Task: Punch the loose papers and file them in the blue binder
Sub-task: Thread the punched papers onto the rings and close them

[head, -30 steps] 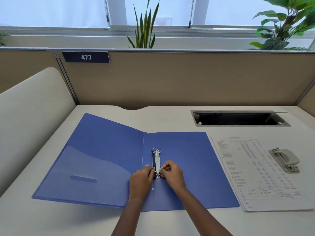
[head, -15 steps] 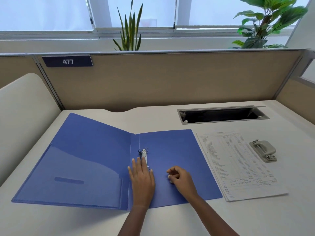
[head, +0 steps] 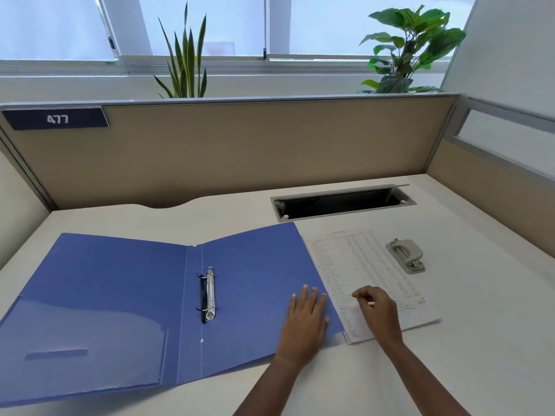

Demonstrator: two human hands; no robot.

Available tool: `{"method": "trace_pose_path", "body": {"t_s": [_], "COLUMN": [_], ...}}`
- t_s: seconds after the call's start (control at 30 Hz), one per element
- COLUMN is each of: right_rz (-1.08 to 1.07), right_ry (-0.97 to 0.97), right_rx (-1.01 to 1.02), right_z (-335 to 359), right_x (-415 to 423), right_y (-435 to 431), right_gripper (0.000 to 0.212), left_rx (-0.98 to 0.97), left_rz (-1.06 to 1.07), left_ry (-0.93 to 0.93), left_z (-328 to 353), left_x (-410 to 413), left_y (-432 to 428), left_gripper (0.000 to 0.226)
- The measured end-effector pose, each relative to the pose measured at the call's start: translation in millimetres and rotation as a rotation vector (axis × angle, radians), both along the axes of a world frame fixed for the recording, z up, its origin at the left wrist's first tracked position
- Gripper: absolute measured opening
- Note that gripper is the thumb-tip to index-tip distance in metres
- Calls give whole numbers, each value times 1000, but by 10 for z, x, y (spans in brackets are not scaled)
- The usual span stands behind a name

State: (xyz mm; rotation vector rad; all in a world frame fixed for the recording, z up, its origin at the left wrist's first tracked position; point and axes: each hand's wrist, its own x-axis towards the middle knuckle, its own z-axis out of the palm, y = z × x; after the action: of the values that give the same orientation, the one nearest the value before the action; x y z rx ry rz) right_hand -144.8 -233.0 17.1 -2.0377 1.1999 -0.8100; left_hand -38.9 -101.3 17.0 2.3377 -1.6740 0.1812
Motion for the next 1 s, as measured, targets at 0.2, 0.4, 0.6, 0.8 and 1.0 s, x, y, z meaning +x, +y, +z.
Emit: {"method": "trace_pose_path", "body": {"t_s": [0.2,0.4,0.6,0.8,1.0], "right_rz": [-221,-312,-336,-275,-217], "right_ry": [326,607,570,563,422], "right_rx": [59,262,386,474,560], "right_z": [18,73,140,245,265], "right_x": [-447,-674,-686,-711,-656], "right_y": [-454,-730,-873,-1011,-1093], "right_gripper": [29,49,53,56,55], "left_rx": [85,83,94,65,31], "left_rz": [-123,-101,-117,-112,-116], "left_ry": [-8,8,-36,-71,76], "left_z": [30,-21,-29,-79,-85], "left_x": [-261,-294,-312,-327,-327], "left_y": [-202,-233,-272,-300,-273], "left_gripper": [41,31,22,23,27]}}
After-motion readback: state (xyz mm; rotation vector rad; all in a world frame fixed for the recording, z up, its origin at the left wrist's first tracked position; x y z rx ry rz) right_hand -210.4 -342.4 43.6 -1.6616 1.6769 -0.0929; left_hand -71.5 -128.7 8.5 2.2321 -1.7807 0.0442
